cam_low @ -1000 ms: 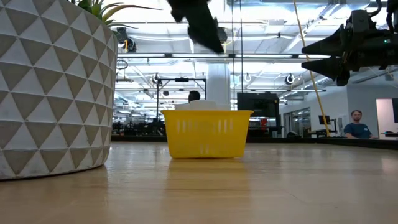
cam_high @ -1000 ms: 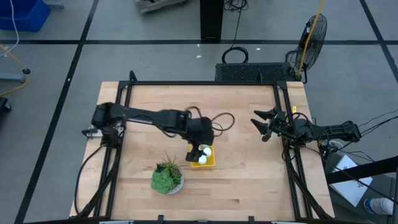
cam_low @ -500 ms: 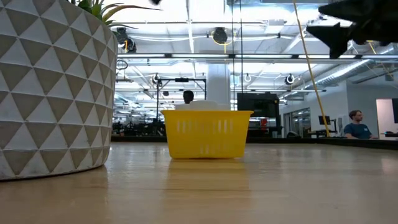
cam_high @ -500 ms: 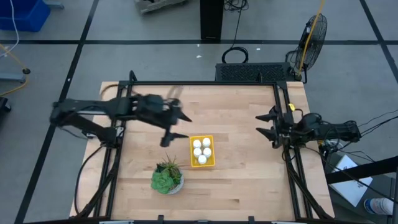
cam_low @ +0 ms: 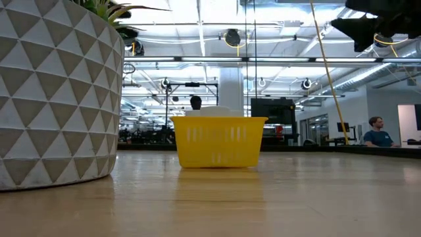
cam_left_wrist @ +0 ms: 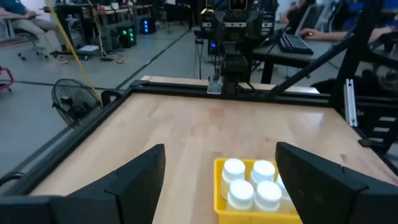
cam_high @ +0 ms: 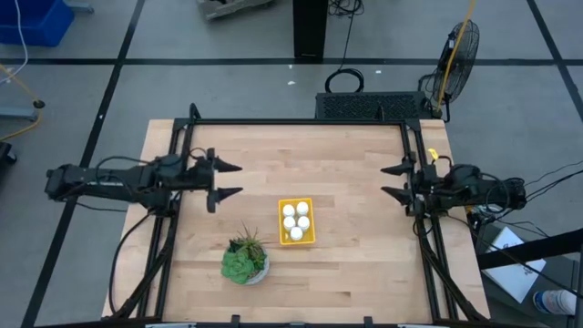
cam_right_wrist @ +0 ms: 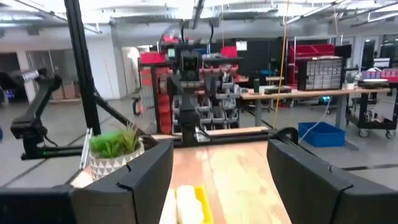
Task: Pick and place pill bottles into a basket
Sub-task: Return to Home Position
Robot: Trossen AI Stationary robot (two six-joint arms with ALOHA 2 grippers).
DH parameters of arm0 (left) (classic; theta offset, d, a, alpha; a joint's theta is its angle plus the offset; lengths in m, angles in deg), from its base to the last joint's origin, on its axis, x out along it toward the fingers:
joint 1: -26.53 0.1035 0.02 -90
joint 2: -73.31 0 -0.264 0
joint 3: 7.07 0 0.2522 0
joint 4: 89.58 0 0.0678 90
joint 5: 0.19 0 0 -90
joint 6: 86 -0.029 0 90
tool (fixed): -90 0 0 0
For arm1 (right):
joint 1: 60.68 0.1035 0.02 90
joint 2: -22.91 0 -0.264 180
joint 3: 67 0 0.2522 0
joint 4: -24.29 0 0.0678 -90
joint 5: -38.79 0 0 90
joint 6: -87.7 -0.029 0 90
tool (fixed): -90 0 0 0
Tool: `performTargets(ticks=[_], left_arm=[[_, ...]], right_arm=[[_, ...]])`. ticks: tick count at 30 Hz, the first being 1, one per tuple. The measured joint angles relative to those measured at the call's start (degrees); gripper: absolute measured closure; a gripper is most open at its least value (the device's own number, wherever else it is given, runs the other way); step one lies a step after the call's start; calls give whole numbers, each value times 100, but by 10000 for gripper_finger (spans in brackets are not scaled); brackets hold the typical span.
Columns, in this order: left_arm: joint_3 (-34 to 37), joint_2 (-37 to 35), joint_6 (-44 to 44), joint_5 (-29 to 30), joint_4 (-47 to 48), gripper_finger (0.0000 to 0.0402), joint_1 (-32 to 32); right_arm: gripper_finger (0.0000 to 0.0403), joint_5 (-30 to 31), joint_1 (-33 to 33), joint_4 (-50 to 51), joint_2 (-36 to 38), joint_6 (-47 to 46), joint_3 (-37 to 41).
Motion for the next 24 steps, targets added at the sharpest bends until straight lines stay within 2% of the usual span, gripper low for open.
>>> performTargets(ticks=[5,11,15,24], left_arm=[[978,-843,360,253,-392,92,4],[1650,-1745,711,404,-437,92,4],[1847,-2094,783,410,-327,92,-26],[1884,-2326,694,414,274,92,-26]], right_arm=[[152,139,0,-50,1,-98,-2],[152,318,-1,-129,2,-121,-2],[152,322,0,-88,2,-123,-2],[152,297,-1,-25,2,-122,-4]])
